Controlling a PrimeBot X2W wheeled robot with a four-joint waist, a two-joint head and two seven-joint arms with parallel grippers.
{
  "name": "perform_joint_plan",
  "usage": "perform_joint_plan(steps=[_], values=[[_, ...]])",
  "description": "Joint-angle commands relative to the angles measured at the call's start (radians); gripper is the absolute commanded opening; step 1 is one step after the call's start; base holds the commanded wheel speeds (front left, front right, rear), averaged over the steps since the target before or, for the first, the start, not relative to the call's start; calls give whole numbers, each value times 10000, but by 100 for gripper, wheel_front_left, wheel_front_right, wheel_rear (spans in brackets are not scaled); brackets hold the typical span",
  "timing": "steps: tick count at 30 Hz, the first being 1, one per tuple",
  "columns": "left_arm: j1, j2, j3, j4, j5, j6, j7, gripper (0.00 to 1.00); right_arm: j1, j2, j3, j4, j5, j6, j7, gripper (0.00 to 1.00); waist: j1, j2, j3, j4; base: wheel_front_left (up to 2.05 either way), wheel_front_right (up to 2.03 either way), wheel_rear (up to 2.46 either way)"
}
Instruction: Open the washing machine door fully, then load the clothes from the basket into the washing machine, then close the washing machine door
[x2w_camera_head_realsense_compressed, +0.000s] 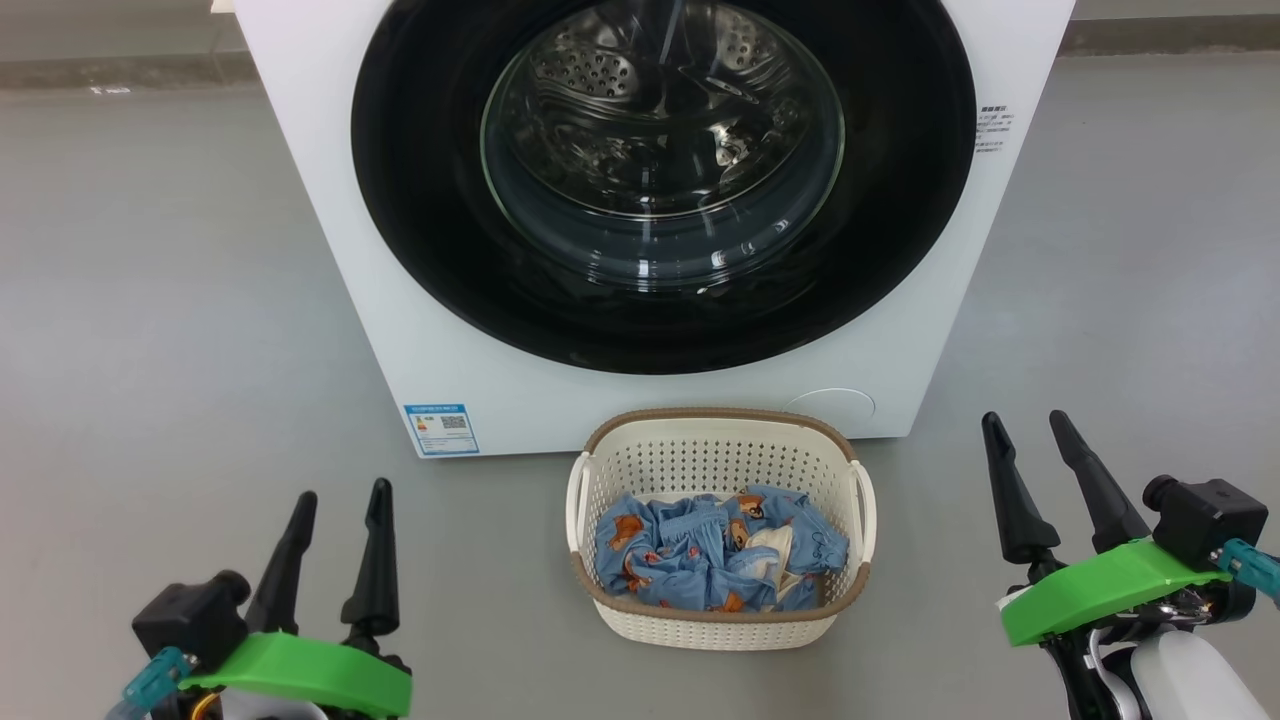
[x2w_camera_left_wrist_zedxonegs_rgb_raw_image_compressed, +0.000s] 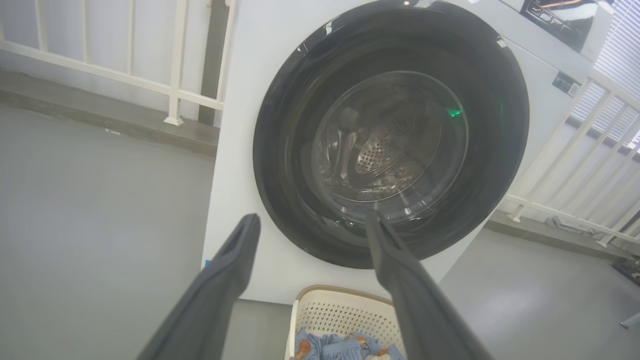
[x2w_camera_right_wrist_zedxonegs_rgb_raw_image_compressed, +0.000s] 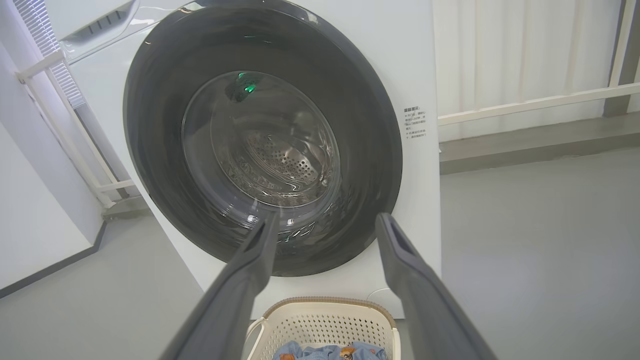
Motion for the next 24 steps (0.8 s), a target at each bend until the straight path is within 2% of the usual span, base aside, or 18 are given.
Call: perform_joint_plan(steps=[1, 12, 24], values=[[-613, 282, 199, -139, 287, 98, -158, 100, -478, -179, 258, -228, -371, 53, -196, 100, 0, -1, -1, 2, 0, 0, 0], [-737, 442, -40, -144, 1149, 183, -450, 100, -603, -310, 452, -243, -1370, 58, -481, 100, 0, -1, -1, -6, 0, 0, 0], [-735, 467, -69, -159, 1164, 229, -450, 100, -580, -274, 415, -244, -1375, 58, -481, 100, 0, -1, 33, -5, 0, 0, 0]])
